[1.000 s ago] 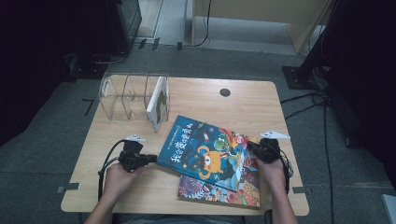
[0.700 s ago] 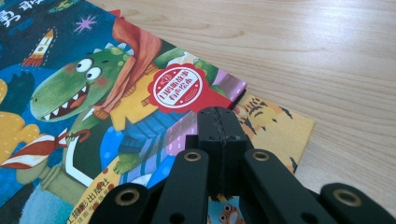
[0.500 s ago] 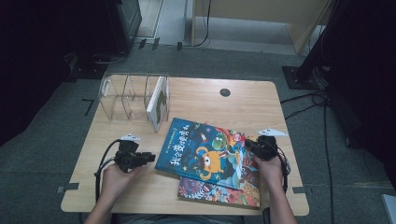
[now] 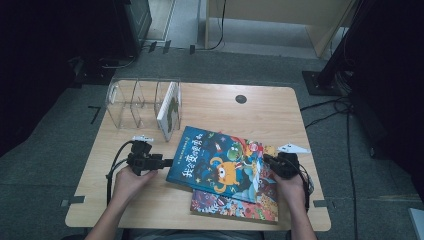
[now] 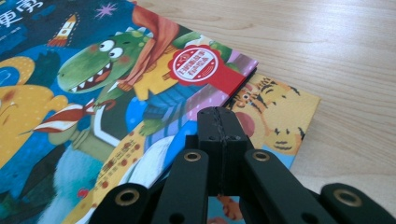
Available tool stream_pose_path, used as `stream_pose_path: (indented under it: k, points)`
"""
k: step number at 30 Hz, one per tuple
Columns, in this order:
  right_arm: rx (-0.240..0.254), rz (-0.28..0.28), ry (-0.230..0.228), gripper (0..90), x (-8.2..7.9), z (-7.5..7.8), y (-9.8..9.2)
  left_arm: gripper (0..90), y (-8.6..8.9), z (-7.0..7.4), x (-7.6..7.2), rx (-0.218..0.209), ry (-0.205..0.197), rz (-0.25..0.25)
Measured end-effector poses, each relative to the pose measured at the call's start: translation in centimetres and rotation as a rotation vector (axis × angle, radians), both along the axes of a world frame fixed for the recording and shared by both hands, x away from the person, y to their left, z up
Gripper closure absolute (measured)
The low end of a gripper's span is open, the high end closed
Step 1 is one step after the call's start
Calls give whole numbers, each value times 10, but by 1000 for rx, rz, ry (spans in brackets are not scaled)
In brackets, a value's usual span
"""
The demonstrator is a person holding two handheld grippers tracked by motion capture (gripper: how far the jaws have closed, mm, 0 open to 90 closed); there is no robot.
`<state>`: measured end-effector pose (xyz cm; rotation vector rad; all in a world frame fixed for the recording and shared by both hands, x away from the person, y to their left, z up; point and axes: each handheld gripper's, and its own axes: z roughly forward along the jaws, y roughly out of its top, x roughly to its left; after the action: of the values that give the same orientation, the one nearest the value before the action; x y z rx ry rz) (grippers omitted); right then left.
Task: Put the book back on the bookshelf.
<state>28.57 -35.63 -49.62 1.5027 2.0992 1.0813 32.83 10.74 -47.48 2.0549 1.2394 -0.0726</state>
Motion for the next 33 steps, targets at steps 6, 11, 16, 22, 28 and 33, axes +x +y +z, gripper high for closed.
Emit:
stream_pose_path:
  k: [6,11,16,22,28,33]
  points:
    - [-6,2,2,900,-7,0,1,352,-6,-5,9,14,25,-15]
    - [-16,19,3,900,-13,0,6,350,-13,-6,14,29,16,-35]
    - [-32,34,7,898,-18,0,12,353,-21,-8,20,13,29,-43]
    - [-40,39,8,894,-21,-1,13,353,-29,-10,26,27,37,-65]
    - [-35,37,10,900,-22,-2,12,353,-36,-14,30,26,63,-73]
    - [-19,38,7,900,-18,-3,13,352,-40,-15,30,21,78,-83]
